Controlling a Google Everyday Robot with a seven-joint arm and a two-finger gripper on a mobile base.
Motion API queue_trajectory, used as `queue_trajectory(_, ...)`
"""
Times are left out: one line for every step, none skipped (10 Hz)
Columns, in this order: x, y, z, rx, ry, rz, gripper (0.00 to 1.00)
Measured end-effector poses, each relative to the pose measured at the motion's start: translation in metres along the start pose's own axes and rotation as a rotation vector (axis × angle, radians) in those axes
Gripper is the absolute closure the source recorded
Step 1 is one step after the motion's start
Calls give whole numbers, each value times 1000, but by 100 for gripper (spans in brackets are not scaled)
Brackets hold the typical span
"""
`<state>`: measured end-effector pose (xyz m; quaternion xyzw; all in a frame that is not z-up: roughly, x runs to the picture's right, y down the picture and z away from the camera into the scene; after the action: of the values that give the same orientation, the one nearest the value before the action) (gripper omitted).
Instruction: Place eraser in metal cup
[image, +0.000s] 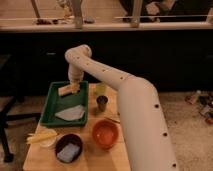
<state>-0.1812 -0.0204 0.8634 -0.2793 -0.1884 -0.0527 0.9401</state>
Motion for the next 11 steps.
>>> queue_trajectory(7,4,-9,17,-30,22,100)
queue_trajectory(11,8,-17,30,-63,39,100)
queue_trajectory(15,12,-24,42,-85,53,100)
queue_trajectory(17,16,-31,51,-106,61,100)
queue_trajectory(17,19,-34,57,-122,67,100)
queue_trajectory(21,23,-41,65,-146,80,100)
queue_trajectory(25,25,-46,69,-163,93,100)
queue_trajectory(24,25,-46,69,-166,93,100)
queue_trajectory(21,25,-45,68,-168,88,100)
queue_trajectory(23,25,-46,69,-167,90,100)
queue_trajectory(25,26,-46,70,-166,92,100)
